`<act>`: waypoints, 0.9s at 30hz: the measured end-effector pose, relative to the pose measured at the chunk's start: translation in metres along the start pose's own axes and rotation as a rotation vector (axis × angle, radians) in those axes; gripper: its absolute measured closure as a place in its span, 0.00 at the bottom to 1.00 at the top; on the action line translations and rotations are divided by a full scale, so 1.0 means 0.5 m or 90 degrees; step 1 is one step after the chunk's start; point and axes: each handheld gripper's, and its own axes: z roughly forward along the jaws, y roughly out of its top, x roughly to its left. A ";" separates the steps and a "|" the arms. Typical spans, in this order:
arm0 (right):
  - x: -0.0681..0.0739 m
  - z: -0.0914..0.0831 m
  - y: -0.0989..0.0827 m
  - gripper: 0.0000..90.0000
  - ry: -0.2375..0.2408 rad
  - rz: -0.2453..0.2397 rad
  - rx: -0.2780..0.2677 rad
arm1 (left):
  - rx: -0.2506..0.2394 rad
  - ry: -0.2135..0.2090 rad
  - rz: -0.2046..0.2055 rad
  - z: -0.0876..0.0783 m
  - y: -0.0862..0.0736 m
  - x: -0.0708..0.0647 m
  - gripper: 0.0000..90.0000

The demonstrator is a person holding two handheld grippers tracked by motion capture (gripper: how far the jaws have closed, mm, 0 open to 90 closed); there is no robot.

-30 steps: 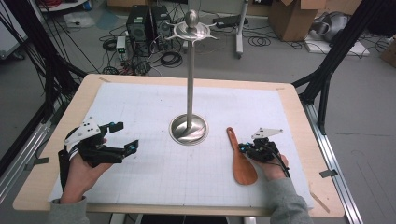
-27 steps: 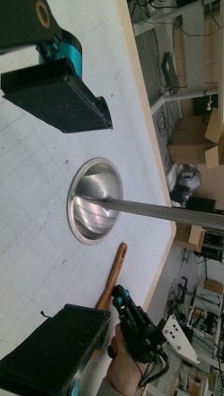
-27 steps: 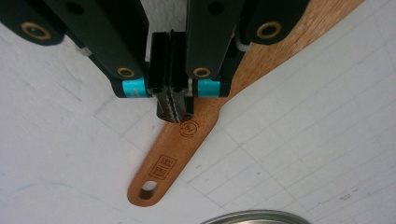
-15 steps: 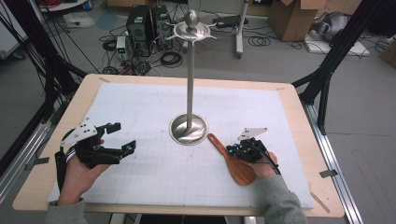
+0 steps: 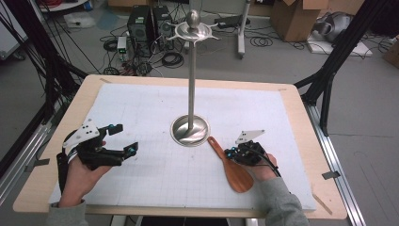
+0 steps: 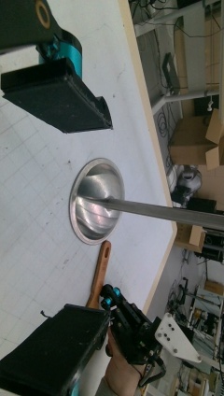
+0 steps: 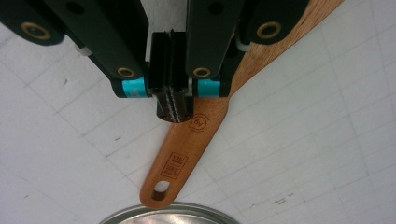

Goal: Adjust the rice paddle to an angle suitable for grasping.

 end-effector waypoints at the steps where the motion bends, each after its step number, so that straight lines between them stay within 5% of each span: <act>1: 0.000 0.001 0.002 1.00 -0.009 0.003 -0.002 | 0.000 0.000 0.001 0.000 0.000 -0.001 0.09; 3: -0.001 -0.002 0.004 1.00 -0.021 0.016 -0.005 | -0.001 0.001 0.002 -0.002 0.001 -0.001 0.09; 8: 0.016 -0.015 0.011 1.00 0.001 0.014 -0.024 | -0.002 0.000 -0.001 -0.003 0.001 0.001 0.09; 11: 0.052 -0.017 0.016 1.00 0.021 -0.027 -0.016 | -0.002 0.002 0.001 -0.003 0.001 0.001 0.09; 19: 0.113 -0.006 0.005 1.00 0.044 -0.066 0.026 | -0.002 0.000 0.002 -0.002 0.003 -0.002 0.09; 27: 0.120 -0.027 -0.019 1.00 0.034 -0.059 0.031 | -0.002 -0.003 0.004 0.003 0.004 -0.001 0.09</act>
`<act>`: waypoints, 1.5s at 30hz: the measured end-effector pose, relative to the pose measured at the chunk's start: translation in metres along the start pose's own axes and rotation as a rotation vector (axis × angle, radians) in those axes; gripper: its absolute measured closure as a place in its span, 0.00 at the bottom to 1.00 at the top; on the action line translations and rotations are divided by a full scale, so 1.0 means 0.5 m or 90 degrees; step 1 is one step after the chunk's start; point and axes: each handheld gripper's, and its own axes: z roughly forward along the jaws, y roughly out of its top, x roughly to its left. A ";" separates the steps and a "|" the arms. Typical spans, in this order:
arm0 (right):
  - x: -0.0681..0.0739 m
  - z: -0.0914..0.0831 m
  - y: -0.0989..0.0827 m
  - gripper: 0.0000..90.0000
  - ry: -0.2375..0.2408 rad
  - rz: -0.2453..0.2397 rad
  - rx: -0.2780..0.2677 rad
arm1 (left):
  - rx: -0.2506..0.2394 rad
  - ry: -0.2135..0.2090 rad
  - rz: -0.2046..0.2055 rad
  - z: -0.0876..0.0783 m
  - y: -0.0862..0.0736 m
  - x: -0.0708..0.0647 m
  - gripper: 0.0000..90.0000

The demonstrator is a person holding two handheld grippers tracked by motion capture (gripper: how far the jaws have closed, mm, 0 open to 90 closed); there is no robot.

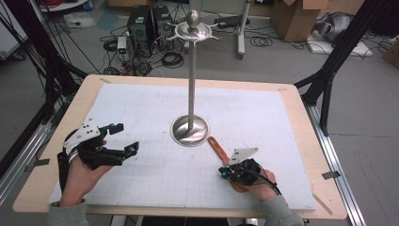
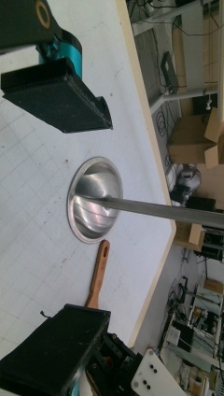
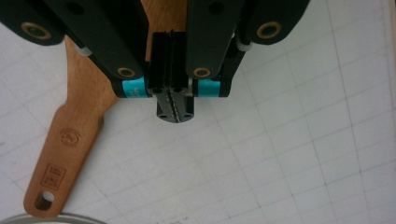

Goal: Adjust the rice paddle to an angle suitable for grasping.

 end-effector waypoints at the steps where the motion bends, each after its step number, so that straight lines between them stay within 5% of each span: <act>1: 0.000 0.000 0.000 1.00 0.000 0.000 0.000 | 0.000 0.000 0.000 0.001 0.000 0.000 0.09; 17: -0.026 -0.063 -0.068 1.00 -0.002 0.022 -0.011 | 0.004 -0.004 0.003 0.010 0.000 -0.003 0.09; 20: -0.044 -0.076 -0.050 1.00 -0.017 0.040 -0.053 | 0.008 -0.006 0.002 0.014 -0.001 -0.006 0.09; 30: -0.125 -0.029 -0.025 1.00 -0.092 0.110 -0.028 | 0.010 -0.008 0.003 0.016 -0.003 -0.007 0.09; 36: -0.150 -0.013 -0.027 1.00 -0.088 0.136 -0.034 | 0.007 -0.007 0.001 0.011 -0.003 -0.006 0.09; 45: -0.125 0.007 0.003 1.00 -0.041 0.080 -0.015 | 0.008 -0.006 0.001 0.012 -0.003 -0.006 0.09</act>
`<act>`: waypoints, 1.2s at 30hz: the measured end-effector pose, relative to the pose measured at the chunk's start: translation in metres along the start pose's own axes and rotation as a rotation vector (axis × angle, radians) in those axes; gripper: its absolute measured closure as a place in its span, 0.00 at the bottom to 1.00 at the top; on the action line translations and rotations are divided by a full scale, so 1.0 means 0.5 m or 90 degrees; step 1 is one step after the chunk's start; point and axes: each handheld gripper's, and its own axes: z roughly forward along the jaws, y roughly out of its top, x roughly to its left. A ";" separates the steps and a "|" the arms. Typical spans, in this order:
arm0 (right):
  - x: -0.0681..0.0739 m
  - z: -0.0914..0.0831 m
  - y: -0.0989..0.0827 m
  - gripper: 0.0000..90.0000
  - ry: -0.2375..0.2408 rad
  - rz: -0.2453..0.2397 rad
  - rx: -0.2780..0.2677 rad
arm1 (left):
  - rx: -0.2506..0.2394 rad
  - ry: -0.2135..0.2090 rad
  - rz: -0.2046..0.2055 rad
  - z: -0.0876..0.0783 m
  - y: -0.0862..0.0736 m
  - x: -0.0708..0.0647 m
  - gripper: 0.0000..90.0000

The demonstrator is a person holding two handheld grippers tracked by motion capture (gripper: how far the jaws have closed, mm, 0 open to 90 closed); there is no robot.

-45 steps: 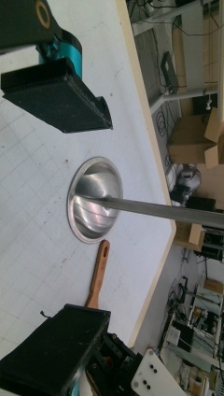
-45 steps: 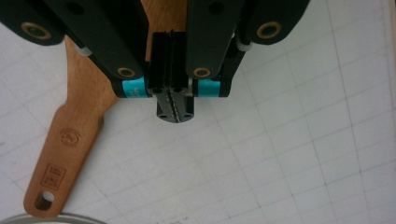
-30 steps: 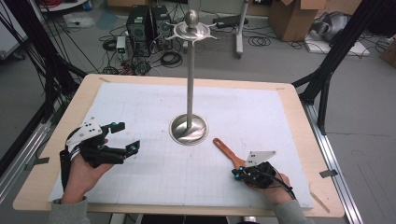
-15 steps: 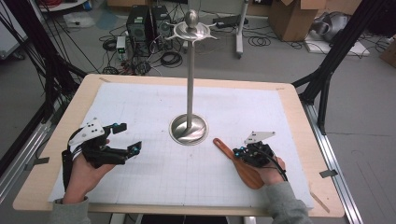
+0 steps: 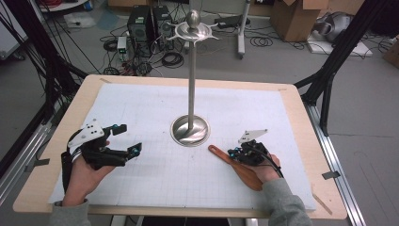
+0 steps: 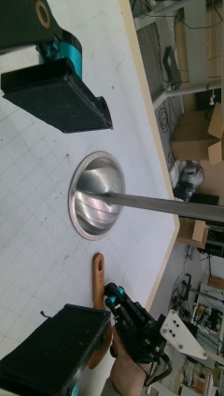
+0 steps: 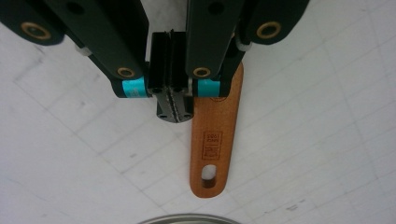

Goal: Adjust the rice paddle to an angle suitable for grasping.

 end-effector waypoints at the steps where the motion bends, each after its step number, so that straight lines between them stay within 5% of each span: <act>1: 0.003 0.001 0.001 1.00 0.002 -0.007 0.001 | 0.000 0.000 0.000 0.000 0.000 0.000 0.09; 10: 0.018 -0.003 0.005 1.00 0.005 -0.030 0.001 | -0.001 -0.001 0.002 -0.001 0.001 -0.002 0.09; 14: 0.017 -0.033 0.006 0.98 -0.003 -0.013 -0.051 | -0.001 -0.002 0.002 -0.001 0.001 -0.002 0.09; 15: 0.023 -0.048 0.005 0.85 -0.008 -0.009 -0.065 | -0.001 -0.002 0.001 -0.001 0.001 -0.001 0.09; 20: 0.044 -0.068 0.003 0.55 -0.006 -0.019 -0.078 | 0.001 -0.001 0.003 0.000 0.000 -0.001 0.09; 21: 0.044 -0.068 0.003 0.55 -0.006 -0.019 -0.078 | 0.001 -0.001 0.003 0.000 0.000 -0.001 0.09; 25: 0.066 -0.078 0.010 0.24 -0.003 -0.016 -0.073 | 0.001 -0.001 0.002 0.002 0.000 -0.002 0.09; 29: 0.077 -0.088 0.022 0.12 -0.009 -0.023 -0.068 | 0.001 -0.002 0.001 0.002 0.001 -0.002 0.09; 36: 0.088 -0.115 0.042 0.12 -0.009 -0.038 -0.094 | 0.000 -0.001 0.002 0.000 0.001 -0.001 0.09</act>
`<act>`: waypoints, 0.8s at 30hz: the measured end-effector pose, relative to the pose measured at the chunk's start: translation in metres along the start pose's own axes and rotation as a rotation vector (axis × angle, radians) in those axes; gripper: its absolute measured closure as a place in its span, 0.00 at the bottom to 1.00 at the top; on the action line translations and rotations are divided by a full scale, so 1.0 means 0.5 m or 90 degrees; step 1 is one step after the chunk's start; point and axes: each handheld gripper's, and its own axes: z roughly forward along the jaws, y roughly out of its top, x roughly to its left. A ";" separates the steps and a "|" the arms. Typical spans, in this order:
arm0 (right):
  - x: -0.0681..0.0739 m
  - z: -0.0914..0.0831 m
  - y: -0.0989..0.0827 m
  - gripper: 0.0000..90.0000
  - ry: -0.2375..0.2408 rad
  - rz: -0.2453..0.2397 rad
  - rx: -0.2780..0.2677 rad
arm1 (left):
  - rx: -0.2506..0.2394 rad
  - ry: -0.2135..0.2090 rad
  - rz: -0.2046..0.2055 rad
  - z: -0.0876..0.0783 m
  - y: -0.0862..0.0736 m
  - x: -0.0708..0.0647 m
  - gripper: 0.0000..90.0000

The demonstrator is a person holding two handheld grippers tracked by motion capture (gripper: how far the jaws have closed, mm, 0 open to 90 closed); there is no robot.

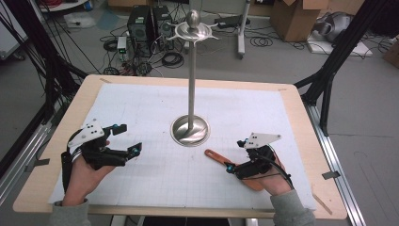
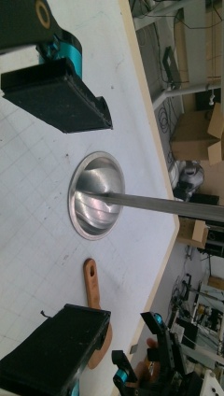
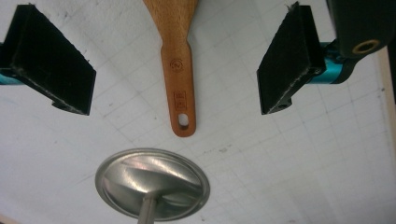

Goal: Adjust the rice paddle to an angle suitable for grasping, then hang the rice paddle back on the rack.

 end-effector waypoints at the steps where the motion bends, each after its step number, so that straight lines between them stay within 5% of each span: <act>1: 0.000 0.000 0.000 0.12 0.000 0.000 0.000 | 0.000 0.000 0.000 0.000 0.000 0.000 0.09; 24: -0.009 0.039 -0.003 0.12 0.011 -0.002 0.087 | 0.005 -0.005 0.003 0.006 -0.001 -0.006 0.09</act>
